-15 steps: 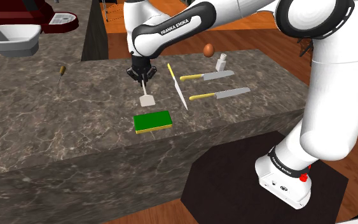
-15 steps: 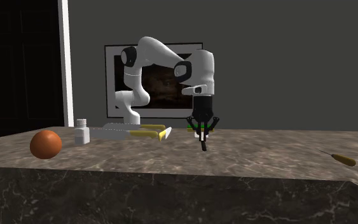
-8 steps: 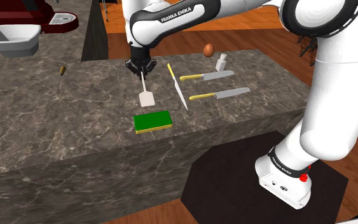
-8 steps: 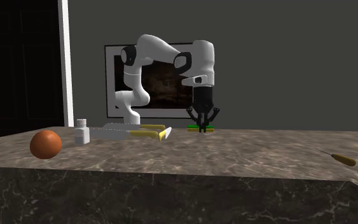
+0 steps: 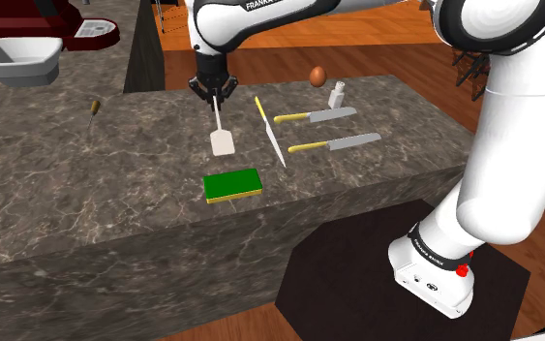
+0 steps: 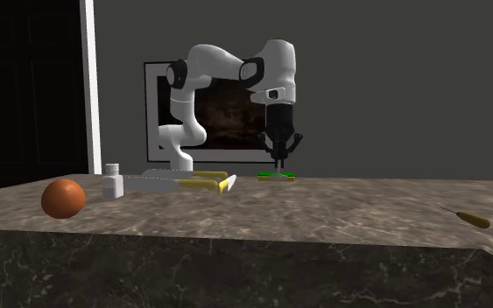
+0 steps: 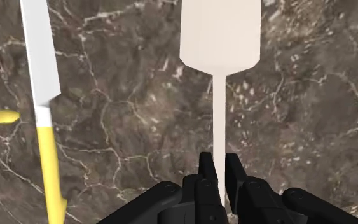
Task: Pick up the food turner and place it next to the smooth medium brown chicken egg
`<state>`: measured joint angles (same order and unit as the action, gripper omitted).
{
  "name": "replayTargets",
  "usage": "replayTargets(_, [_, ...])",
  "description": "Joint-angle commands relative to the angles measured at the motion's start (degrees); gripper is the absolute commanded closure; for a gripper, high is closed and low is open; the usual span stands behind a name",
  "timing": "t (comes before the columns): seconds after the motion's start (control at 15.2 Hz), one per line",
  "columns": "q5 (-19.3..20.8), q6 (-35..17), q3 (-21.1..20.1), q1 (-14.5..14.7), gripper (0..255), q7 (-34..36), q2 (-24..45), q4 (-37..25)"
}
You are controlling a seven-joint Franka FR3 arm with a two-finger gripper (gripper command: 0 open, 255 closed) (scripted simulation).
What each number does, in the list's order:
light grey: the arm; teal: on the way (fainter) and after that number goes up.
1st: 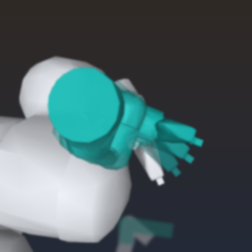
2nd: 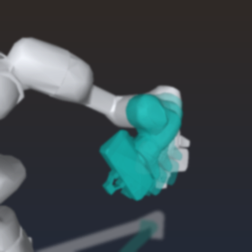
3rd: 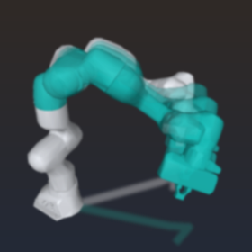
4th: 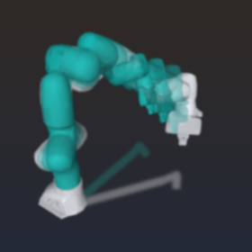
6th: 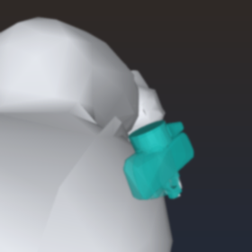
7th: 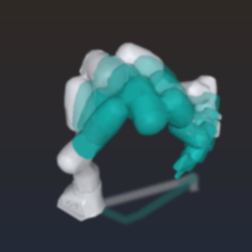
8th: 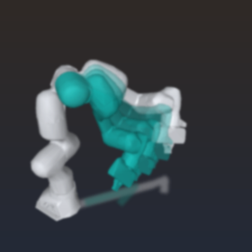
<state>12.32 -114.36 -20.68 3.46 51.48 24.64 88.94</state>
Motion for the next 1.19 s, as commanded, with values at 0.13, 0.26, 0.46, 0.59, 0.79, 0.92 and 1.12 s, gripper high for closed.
replayTargets(0.13, [-0.43,2.79,-0.19,0.00,255,-0.42,-0.74,-2.09])
replayTargets(0.26, [-0.59,4.19,-0.27,0.05,255,-0.60,-1.01,-3.25])
replayTargets(0.46, [-0.80,6.34,-0.38,0.14,255,-0.84,-1.31,-5.13])
replayTargets(0.59, [-0.91,7.80,-0.44,0.23,255,-1.00,-1.45,-6.48])
replayTargets(0.79, [-1.02,10.06,-0.51,0.40,255,-1.21,-1.54,-8.67])
replayTargets(0.92, [-1.68,9.37,-0.39,-0.83,255,-2.35,-3.23,-6.47])
replayTargets(1.12, [-3.55,7.06,0.20,-4.30,255,-5.97,-7.86,-0.04])
